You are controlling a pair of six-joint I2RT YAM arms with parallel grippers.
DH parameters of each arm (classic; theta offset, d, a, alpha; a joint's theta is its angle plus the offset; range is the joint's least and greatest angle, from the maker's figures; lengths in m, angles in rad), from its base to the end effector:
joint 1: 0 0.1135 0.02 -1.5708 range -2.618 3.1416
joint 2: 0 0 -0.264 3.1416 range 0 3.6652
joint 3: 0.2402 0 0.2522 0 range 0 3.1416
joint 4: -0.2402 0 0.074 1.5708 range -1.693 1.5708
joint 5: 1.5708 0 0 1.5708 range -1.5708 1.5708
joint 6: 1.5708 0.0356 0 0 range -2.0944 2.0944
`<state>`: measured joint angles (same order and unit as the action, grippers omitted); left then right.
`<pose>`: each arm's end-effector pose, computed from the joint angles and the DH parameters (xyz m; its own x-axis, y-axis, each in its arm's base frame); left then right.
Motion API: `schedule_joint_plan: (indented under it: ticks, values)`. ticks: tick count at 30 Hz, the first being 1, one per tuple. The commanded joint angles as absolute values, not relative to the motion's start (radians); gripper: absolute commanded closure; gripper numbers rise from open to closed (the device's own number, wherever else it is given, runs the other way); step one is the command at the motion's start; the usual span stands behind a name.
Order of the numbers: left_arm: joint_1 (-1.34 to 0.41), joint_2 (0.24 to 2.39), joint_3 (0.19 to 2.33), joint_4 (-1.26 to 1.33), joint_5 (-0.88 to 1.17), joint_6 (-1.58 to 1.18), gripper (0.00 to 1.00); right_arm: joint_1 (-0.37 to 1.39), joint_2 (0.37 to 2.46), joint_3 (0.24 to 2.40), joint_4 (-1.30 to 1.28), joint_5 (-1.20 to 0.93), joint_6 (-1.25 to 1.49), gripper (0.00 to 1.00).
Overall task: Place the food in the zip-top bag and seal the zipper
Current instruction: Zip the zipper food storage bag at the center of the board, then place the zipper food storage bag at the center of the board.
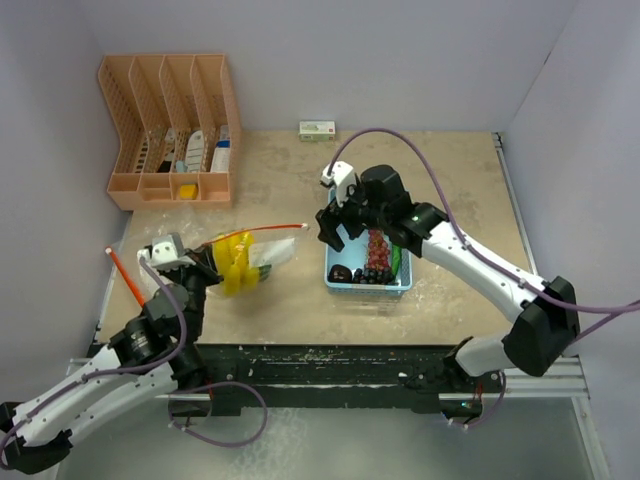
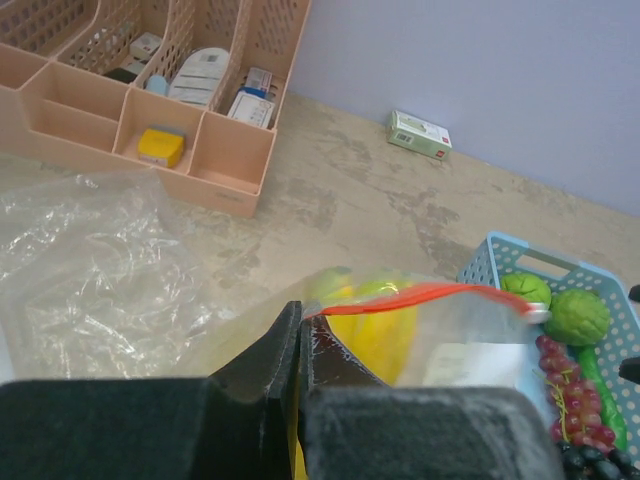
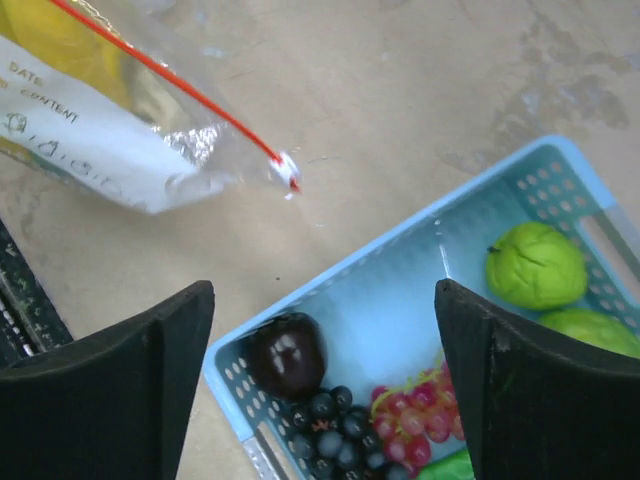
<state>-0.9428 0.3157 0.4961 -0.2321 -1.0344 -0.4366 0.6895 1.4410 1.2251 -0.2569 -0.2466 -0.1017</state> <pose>0.0784 -0.0559 0.2937 0.0109 -0.3828 -0.9238 -0.0951 0.9192 -0.3820 0.2526 0.2195 0.3320 -0.2699 -0.3501 -0.8970 -0.8162 0.5774 0.0202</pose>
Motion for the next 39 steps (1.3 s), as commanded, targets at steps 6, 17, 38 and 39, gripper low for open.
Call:
schedule_joint_plan:
  ticks: [6, 17, 38, 39]
  values:
    - [-0.938, 0.659, 0.642, 0.26, -0.954, -0.188, 1.0, 0.675, 1.292, 1.25, -0.215, -0.101, 0.026, 0.01]
    - [-0.611, 1.121, 0.926, 0.424, -0.655, -0.195, 1.0, 0.674, 1.24, 1.163, -0.168, -0.12, 0.083, 0.0]
    - [-0.443, 0.654, 1.192, -0.443, -0.703, -0.309, 0.01, 0.95, 1.72, 1.478, -0.043, -0.183, 0.225, 0.0]
    - [-0.444, 0.609, 1.204, -0.472, -0.725, -0.306, 0.0, 0.971, 1.775, 1.522, -0.027, -0.178, 0.243, 0.0]
